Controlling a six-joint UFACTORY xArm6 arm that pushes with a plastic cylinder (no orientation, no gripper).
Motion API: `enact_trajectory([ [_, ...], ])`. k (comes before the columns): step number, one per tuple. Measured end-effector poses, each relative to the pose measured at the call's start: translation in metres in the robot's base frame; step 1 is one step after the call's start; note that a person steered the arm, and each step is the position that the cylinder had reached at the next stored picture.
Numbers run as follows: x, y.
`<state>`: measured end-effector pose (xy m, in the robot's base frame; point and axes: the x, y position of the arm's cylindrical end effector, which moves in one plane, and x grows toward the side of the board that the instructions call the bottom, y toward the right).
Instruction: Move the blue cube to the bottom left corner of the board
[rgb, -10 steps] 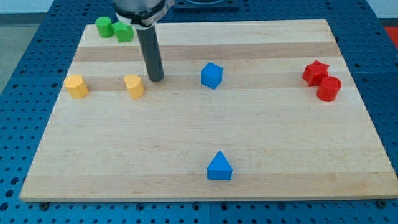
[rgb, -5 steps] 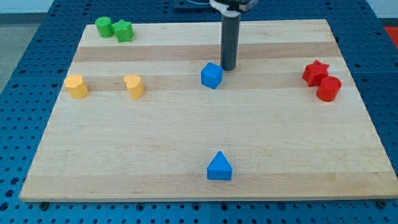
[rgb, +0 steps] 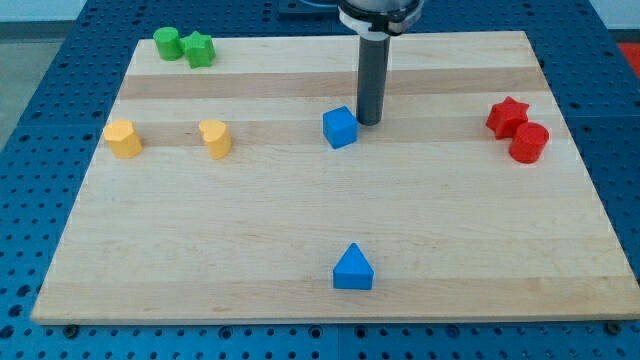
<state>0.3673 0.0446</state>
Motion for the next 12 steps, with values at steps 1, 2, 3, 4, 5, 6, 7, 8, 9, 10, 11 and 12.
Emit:
enact_trajectory([
  [1, 0.015, -0.008],
  [2, 0.025, -0.022],
  [3, 0.023, -0.029],
  [4, 0.019, -0.040],
  [5, 0.016, -0.058],
  [6, 0.007, -0.081],
  [7, -0.010, -0.099],
  [8, -0.011, -0.117],
  [9, -0.006, -0.121],
  [10, 0.004, -0.121],
  [11, 0.005, -0.114],
  [12, 0.005, -0.095],
])
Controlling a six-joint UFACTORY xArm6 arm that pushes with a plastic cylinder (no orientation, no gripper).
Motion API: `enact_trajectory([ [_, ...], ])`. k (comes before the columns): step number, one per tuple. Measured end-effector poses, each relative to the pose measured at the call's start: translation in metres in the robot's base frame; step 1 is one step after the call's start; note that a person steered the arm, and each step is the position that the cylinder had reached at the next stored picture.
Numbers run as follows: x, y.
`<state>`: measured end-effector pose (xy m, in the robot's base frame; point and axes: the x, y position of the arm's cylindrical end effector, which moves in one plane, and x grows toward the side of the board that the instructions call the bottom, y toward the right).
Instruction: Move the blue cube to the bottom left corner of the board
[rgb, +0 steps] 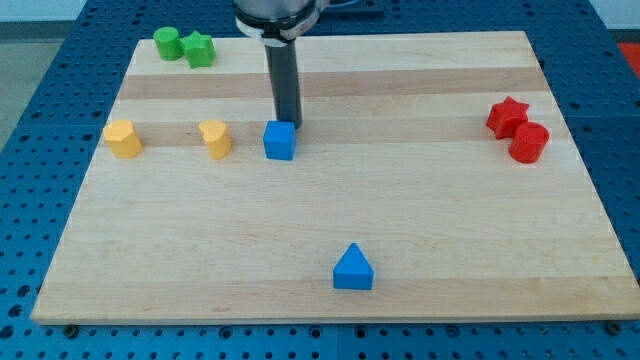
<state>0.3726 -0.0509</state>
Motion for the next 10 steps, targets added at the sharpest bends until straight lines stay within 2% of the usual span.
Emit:
enact_trajectory([
  [4, 0.069, -0.004],
  [6, 0.075, -0.052],
  [10, 0.144, -0.160],
])
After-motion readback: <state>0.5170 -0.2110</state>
